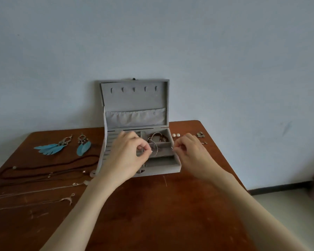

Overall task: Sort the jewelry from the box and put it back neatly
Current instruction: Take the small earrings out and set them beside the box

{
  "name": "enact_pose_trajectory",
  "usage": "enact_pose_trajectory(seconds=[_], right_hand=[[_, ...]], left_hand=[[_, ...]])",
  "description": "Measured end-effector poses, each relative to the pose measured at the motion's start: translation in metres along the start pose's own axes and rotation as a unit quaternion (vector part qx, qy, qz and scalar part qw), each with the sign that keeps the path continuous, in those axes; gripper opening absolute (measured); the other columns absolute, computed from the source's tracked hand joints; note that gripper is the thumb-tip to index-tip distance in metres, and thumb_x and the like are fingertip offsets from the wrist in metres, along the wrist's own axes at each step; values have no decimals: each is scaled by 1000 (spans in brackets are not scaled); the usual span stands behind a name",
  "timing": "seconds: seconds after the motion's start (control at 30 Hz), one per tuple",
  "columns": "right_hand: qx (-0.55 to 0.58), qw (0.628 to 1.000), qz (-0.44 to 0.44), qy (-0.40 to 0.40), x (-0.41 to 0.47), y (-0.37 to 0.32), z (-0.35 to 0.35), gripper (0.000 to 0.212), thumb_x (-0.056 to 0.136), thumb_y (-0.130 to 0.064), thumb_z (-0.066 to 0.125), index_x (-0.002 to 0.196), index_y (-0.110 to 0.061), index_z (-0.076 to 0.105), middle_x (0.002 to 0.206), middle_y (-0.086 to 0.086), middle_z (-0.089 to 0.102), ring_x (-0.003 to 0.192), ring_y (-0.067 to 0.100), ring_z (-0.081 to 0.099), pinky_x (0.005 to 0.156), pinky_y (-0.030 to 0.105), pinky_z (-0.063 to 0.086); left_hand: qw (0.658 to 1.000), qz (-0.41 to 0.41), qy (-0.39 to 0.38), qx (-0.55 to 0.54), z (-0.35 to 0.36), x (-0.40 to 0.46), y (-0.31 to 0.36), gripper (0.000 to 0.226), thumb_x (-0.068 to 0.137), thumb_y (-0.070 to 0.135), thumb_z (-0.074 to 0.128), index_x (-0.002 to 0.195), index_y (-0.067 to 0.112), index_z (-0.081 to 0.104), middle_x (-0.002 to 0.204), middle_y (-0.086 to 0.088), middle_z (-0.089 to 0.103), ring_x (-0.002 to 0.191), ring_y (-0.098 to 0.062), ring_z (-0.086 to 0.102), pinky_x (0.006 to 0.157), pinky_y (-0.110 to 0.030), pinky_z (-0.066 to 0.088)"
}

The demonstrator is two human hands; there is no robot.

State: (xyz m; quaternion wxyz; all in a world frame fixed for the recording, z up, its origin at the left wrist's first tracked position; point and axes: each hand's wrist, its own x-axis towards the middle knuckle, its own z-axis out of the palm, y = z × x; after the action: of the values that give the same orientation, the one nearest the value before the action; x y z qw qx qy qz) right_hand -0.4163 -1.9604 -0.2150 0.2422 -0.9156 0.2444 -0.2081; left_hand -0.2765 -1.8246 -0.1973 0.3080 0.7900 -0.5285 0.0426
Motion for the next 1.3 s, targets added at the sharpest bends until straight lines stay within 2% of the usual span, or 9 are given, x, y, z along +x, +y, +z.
enact_pose_trajectory(seconds=[0.1, 0.23, 0.4, 0.63, 0.87, 0.97, 1.1, 1.2, 1.3], right_hand=[[-22, 998, 60, 9, -12, 42, -12, 10, 94, -19, 48, 86, -24, 50, 90, -12, 45, 97, 14, 45, 84, 21, 33], [-55, 994, 93, -2, -16, 73, -15, 12, 93, -18, 47, 94, -16, 58, 102, -1, 51, 106, 20, 46, 93, 31, 36], [-74, 993, 91, -11, -8, 80, -11, 18, 93, -22, 45, 101, -16, 60, 108, 1, 54, 108, 21, 45, 94, 34, 35], [-85, 992, 97, -13, -2, 82, -6, 18, 93, -26, 46, 101, -20, 61, 107, -2, 55, 109, 19, 46, 93, 33, 31], [-58, 993, 100, 7, -2, 80, -8, 20, 92, -23, 47, 100, -19, 66, 93, -7, 49, 104, 18, 48, 90, 32, 32], [-38, 993, 111, 29, 0, 75, -10, 21, 91, -22, 47, 99, -18, 66, 100, -3, 57, 104, 19, 50, 91, 34, 35], [-27, 994, 89, 50, 7, 61, -11, 19, 91, -20, 48, 101, -18, 63, 92, -8, 52, 99, 19, 53, 91, 36, 39], [-15, 997, 64, 38, 16, 44, -11, 19, 92, -19, 46, 103, -17, 62, 100, -4, 62, 96, 17, 55, 91, 38, 43], [-14, 999, 35, 12, 29, 25, -5, 21, 94, -20, 45, 104, -14, 63, 102, 1, 66, 94, 18, 58, 88, 39, 46]], left_hand=[[999, 6, -35, -22, 30, 25, 37, 10, 86, 27, 61, 78, 24, 66, 86, 6, 52, 95, -13, 42, 84, -30, 37], [994, 28, -90, 53, 68, 52, 64, 14, 87, 29, 58, 82, 23, 70, 90, 3, 54, 100, -19, 42, 84, -29, 35], [981, 25, -141, 131, 91, 65, 77, 19, 91, 30, 53, 99, 26, 69, 112, -2, 55, 110, -25, 37, 91, -34, 32], [969, -2, -188, 159, 98, 65, 76, 19, 91, 32, 52, 99, 26, 68, 130, -7, 49, 124, -29, 30, 99, -39, 28], [976, -2, -176, 131, 100, 68, 70, 19, 91, 30, 53, 99, 31, 71, 120, -3, 53, 119, -28, 34, 94, -37, 29], [981, -3, -170, 89, 95, 66, 66, 20, 92, 29, 53, 98, 30, 72, 107, -2, 56, 114, -28, 38, 93, -37, 32], [994, 6, -109, 18, 73, 60, 48, 20, 93, 24, 53, 101, 23, 71, 97, 0, 56, 100, -19, 48, 83, -26, 37], [997, -12, -73, -12, 51, 55, 25, 22, 94, 19, 50, 108, 19, 68, 104, 3, 59, 95, -9, 52, 81, -18, 35], [998, -39, -51, -5, 36, 50, -2, 25, 93, 16, 51, 115, 17, 64, 113, 0, 62, 104, -12, 56, 88, -19, 39]])
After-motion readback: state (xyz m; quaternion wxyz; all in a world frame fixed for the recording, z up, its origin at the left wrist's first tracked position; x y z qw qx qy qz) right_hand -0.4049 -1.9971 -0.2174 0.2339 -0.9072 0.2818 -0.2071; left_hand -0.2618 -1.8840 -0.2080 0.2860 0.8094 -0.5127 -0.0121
